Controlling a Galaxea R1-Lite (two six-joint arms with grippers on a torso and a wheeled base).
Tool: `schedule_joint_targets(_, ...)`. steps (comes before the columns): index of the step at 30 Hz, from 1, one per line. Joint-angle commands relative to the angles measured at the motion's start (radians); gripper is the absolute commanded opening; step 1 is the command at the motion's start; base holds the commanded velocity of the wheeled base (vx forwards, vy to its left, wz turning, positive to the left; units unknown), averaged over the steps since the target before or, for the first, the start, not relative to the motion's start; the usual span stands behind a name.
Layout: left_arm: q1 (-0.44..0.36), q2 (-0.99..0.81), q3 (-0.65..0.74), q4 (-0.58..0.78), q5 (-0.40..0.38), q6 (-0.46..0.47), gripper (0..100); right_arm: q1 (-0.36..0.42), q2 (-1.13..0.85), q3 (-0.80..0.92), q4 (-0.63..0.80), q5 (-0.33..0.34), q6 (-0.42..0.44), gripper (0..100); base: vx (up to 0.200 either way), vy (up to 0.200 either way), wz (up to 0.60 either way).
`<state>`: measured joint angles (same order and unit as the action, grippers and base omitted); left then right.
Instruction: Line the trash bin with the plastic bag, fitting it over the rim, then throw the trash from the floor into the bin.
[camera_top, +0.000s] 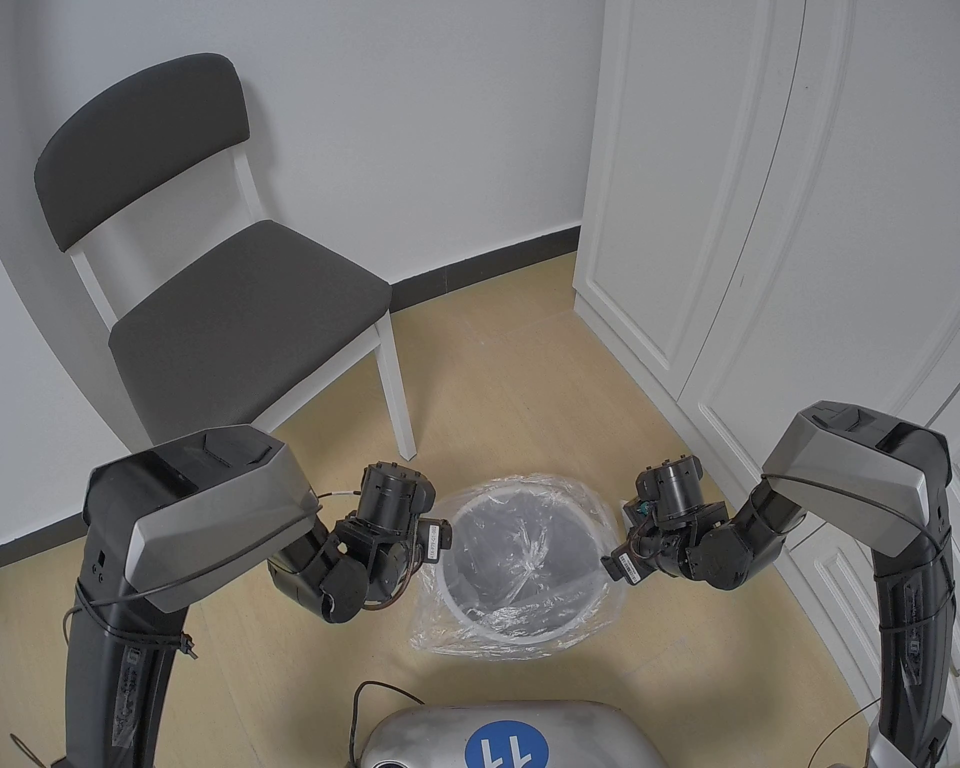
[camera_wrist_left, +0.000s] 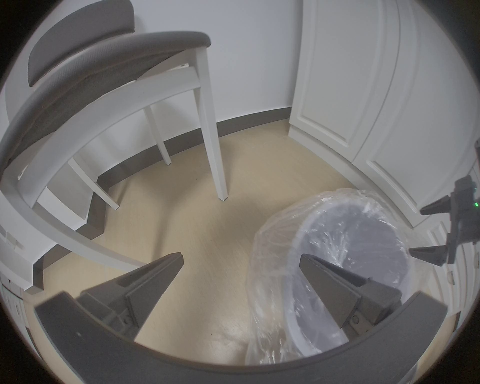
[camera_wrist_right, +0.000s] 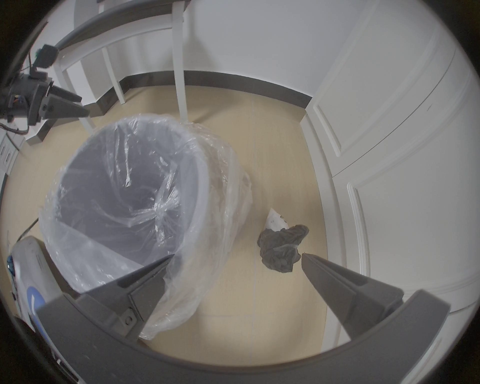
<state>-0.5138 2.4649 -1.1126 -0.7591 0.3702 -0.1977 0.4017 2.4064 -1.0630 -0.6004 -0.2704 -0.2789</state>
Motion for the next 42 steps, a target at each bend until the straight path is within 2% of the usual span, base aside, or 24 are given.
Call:
schedule_joint_targets(1,-0.061,-0.084,0.117,-0.055,-0.002,0.000,100,0.008,-0.021,0.064,-0.001,0.007,-0.029,100,0.000,0.000,0.00)
schedule_joint_targets(5,-0.114,-0.096,0.181,-0.098,-0.008,0.000,100,0.031,-0.013,0.089,-0.009,0.017,-0.036,100,0.000,0.000,0.00)
schedule_joint_targets(16,-0.195,-0.055,0.220,-0.097,-0.004,0.007,100,0.075,0.042,0.123,-0.075,0.016,-0.039,100,0.000,0.000,0.00)
schedule_joint_targets(24,-0.193,-0.030,0.244,-0.095,0.004,0.058,100,0.083,0.073,0.121,-0.088,0.014,-0.040,100,0.000,0.000,0.00)
schedule_joint_targets(30,-0.192,-0.023,0.244,-0.098,0.006,0.060,100,0.089,0.091,0.089,-0.099,0.008,-0.026,100,0.000,0.000,0.00)
schedule_joint_targets(37,-0.175,-0.023,0.232,-0.108,0.007,0.060,100,0.095,0.134,0.066,-0.257,0.005,0.007,100,0.000,0.000,0.00)
schedule_joint_targets(42,-0.167,-0.021,0.223,-0.109,0.016,0.060,100,0.097,0.138,0.058,-0.271,0.007,0.009,100,0.000,0.000,0.00)
